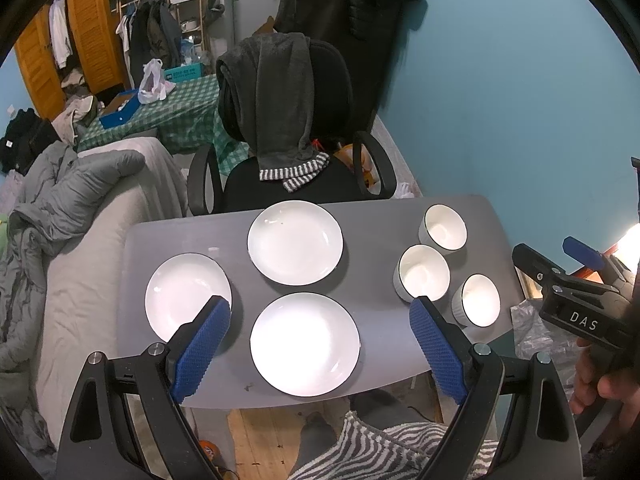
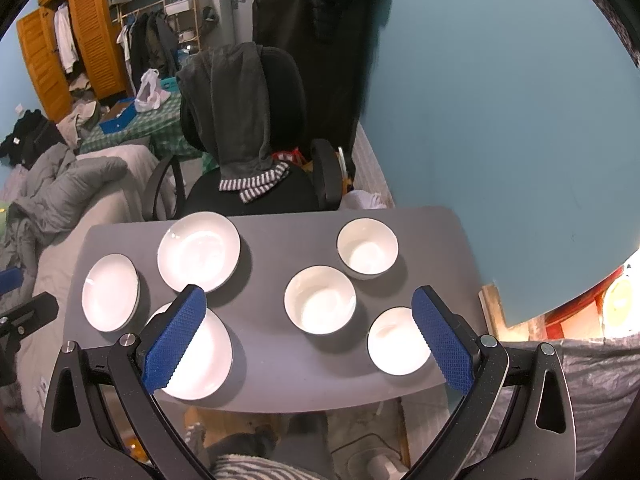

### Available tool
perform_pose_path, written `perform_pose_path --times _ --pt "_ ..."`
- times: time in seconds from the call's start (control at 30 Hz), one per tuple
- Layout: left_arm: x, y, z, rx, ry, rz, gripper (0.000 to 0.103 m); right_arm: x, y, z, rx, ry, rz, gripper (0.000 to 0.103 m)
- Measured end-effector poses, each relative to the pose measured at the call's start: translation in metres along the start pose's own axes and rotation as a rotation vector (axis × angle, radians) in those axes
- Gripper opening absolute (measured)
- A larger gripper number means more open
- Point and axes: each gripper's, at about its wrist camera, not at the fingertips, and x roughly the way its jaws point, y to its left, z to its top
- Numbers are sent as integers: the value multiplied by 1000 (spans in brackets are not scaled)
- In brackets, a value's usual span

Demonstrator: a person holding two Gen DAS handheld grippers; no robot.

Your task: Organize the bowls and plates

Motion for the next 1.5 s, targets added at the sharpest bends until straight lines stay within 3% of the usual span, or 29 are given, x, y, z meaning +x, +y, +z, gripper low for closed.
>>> perform_pose_path --times 0.37,0.93,1.13,1.3,1.5 --pt "9 8 -1 -22 35 6 93 1 7 -3 -24 -3 -4 101" --pt "16 42 -10 -98 47 26 93 20 31 6 -100 -4 72 101" --pt "35 68 -18 -137 111 50 93 46 48 4 -165 50 146 101" --pt "44 92 -25 -163 112 80 93 64 63 4 -227 86 185 101" --pt "62 105 -37 -118 134 117 93 88 83 0 -331 131 191 100"
